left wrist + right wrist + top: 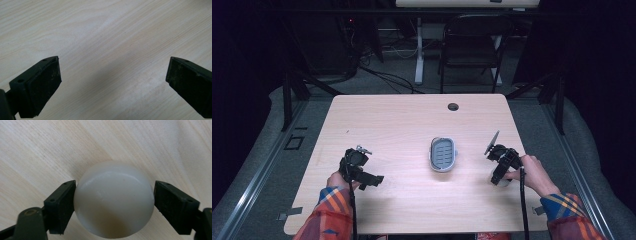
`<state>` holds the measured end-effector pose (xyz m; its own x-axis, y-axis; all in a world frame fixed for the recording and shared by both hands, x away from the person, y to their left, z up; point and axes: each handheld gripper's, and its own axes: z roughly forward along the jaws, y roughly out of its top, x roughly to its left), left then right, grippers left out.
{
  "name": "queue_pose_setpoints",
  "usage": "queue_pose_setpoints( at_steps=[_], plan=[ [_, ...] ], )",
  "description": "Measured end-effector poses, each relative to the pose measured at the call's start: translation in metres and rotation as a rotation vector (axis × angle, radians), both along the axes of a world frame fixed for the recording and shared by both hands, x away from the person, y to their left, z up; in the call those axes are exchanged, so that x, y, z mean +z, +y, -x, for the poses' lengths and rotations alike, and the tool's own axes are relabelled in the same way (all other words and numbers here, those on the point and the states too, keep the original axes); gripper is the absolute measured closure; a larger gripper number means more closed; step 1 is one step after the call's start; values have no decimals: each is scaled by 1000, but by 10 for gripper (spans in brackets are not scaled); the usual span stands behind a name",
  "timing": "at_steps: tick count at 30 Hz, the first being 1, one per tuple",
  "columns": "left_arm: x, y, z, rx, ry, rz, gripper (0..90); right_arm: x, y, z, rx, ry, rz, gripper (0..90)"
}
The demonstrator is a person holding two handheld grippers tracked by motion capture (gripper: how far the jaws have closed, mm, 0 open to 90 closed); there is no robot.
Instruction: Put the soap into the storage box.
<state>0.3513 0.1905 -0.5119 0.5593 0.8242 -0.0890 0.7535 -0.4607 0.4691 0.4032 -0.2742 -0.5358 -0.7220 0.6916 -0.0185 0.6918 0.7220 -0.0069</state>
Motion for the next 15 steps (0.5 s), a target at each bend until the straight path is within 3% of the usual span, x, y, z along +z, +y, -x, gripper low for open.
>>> queue_pose_setpoints(
  at_steps=[3, 4, 12, 15],
  plan=[
    [0, 0, 0, 1, -1, 0, 0, -2, 0, 1, -19, 1, -26, 222],
    [0, 0, 0, 0, 0, 0, 0, -1, 0, 0, -4, 16, -14, 238],
    [0, 0, 0, -1, 0, 0, 0, -2, 0, 1, -18, 2, -26, 242],
    [0, 0, 0, -3, 1, -1, 0, 0, 1, 1, 4, 9, -11, 242]
  ],
)
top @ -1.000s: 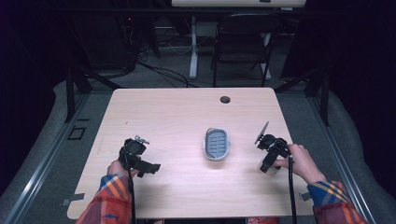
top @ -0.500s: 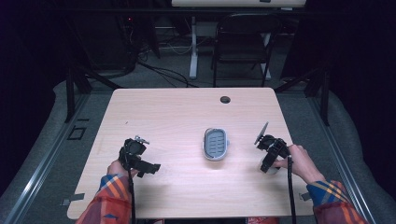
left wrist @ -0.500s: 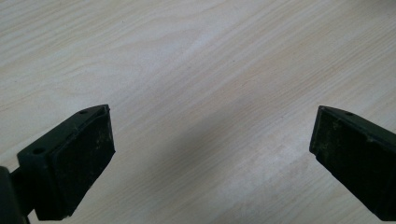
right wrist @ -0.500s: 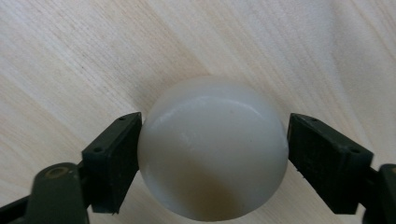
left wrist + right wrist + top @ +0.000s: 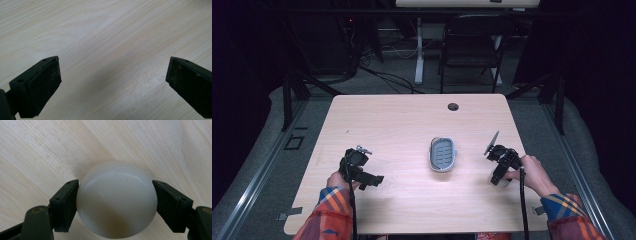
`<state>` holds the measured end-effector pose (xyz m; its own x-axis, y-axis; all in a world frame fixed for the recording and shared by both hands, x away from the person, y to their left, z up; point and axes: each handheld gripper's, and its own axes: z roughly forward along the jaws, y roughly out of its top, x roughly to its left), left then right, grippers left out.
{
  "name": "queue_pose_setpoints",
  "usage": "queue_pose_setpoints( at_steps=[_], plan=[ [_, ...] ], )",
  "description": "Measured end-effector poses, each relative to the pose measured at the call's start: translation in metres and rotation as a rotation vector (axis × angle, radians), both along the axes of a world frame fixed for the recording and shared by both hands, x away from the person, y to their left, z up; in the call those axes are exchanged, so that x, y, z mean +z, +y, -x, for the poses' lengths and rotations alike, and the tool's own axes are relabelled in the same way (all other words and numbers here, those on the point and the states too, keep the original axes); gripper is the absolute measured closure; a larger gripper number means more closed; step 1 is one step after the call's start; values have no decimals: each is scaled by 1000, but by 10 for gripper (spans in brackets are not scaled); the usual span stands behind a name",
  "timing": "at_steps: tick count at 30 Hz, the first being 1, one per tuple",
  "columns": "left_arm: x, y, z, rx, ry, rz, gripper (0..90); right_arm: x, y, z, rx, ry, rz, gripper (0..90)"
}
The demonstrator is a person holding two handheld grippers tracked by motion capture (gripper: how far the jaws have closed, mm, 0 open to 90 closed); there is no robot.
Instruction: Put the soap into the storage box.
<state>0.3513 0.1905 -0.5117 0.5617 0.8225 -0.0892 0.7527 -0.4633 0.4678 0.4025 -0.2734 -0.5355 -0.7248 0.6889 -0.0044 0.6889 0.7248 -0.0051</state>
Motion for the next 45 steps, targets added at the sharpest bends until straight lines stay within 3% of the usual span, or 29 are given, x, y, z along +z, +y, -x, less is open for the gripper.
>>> queue_pose_setpoints(
  at_steps=[4, 11, 13, 27, 41, 43, 45],
  plan=[
    [0, 0, 0, 0, 0, 0, 0, 2, 1, 1, -6, -10, -16, 242],
    [0, 0, 0, 2, 0, 0, 0, 4, 1, 3, -11, -24, -16, 243],
    [0, 0, 0, 1, 1, 0, 0, 6, 2, 2, 10, -15, 5, 243],
    [0, 0, 0, 2, 1, 0, 0, 10, 4, 4, -2, -27, -8, 243],
    [0, 0, 0, 1, 1, 1, 0, 18, 16, 0, 40, -34, 6, 243],
    [0, 0, 0, 0, 2, 0, 0, 17, 17, 1, 21, -43, -18, 243],
    [0, 0, 0, 0, 2, 0, 0, 20, 18, -1, 43, -29, 2, 243]
  ],
)
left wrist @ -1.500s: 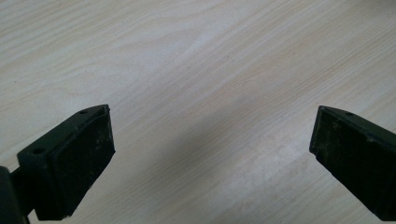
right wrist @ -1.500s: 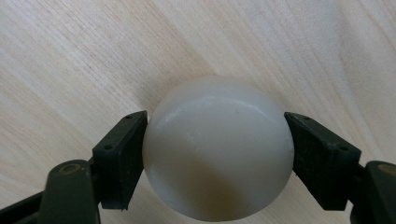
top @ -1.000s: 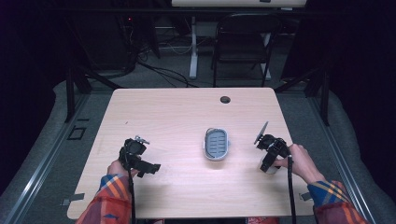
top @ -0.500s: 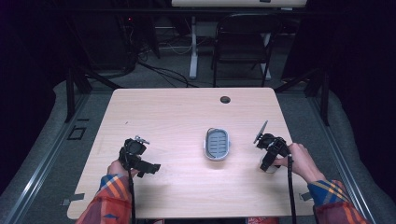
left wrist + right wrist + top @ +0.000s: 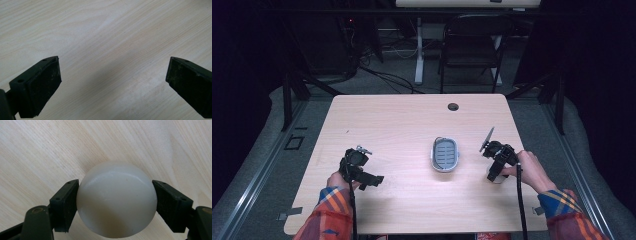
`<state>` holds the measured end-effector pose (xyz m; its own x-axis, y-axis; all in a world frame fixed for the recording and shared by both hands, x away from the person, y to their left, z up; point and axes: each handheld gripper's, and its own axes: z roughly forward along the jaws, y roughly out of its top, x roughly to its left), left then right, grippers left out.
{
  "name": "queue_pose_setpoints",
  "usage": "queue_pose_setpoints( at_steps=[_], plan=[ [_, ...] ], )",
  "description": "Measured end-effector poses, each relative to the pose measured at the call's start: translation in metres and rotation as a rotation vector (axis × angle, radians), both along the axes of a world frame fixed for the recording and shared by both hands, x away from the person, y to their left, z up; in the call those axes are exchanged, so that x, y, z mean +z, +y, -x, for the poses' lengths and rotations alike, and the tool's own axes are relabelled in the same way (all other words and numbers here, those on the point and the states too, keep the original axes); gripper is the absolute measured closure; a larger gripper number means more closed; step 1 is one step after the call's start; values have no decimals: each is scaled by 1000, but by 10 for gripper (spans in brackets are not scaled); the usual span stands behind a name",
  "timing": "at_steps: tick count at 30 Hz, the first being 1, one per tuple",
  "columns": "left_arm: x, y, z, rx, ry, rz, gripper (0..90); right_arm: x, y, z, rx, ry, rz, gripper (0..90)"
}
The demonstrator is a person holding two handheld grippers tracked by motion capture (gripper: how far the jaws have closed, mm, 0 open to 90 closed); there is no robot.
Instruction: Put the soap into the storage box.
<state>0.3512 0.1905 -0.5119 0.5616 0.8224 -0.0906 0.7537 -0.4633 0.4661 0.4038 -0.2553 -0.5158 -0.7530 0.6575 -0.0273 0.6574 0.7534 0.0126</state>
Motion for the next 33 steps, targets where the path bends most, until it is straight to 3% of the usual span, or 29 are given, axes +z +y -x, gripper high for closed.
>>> queue_pose_setpoints(
  at_steps=[4, 6, 8, 11, 33],
  plan=[
    [0, 0, 0, 2, -1, 0, 0, 3, 5, -1, -7, -10, -16, 243],
    [0, 0, 0, 2, 0, -1, 0, 7, 6, -4, 21, 3, 14, 243],
    [0, 0, 0, 0, 0, -2, 0, 5, 8, -3, 1, -21, -12, 243],
    [0, 0, 0, 0, 0, -2, 0, 8, 11, -5, 26, -8, 9, 244],
    [0, 0, 0, -1, 2, -2, 0, 20, 30, -17, 54, -21, 7, 244]
  ],
)
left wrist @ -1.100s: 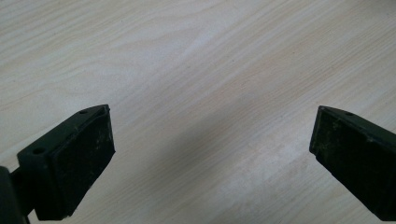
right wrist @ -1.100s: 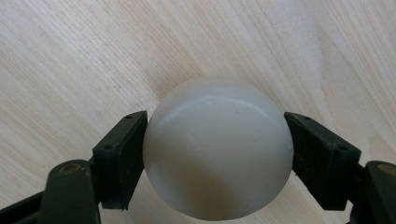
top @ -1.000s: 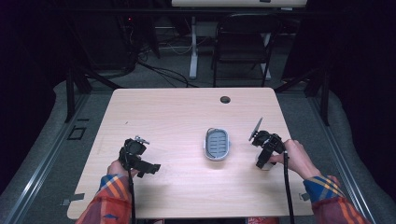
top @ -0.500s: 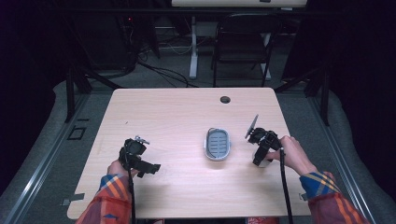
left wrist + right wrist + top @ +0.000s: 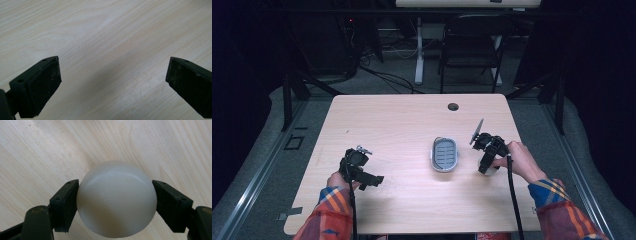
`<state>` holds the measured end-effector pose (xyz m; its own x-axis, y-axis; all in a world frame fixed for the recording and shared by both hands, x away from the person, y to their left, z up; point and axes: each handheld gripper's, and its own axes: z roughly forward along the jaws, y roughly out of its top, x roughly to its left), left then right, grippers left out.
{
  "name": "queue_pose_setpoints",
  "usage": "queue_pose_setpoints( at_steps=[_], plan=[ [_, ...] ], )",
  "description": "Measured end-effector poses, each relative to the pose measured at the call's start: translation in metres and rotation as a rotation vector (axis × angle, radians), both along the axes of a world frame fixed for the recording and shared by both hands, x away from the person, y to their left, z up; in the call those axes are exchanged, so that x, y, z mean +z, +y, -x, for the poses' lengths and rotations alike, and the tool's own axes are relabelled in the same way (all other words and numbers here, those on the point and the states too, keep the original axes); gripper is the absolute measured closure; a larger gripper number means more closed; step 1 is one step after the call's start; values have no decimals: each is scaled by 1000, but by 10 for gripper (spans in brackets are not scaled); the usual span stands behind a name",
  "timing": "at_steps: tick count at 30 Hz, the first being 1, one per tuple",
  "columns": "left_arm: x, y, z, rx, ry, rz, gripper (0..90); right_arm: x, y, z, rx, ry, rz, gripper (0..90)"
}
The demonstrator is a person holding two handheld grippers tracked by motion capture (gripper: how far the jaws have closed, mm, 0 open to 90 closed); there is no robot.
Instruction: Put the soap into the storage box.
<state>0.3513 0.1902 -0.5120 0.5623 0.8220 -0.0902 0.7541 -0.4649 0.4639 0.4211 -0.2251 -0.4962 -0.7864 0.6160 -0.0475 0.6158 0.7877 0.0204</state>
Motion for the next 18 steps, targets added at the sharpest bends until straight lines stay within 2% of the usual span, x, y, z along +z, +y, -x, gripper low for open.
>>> queue_pose_setpoints(
  at_steps=[18],
  plan=[
    [0, 0, 0, -3, 5, -3, 0, 16, 16, -12, 16, -17, -12, 243]
  ],
)
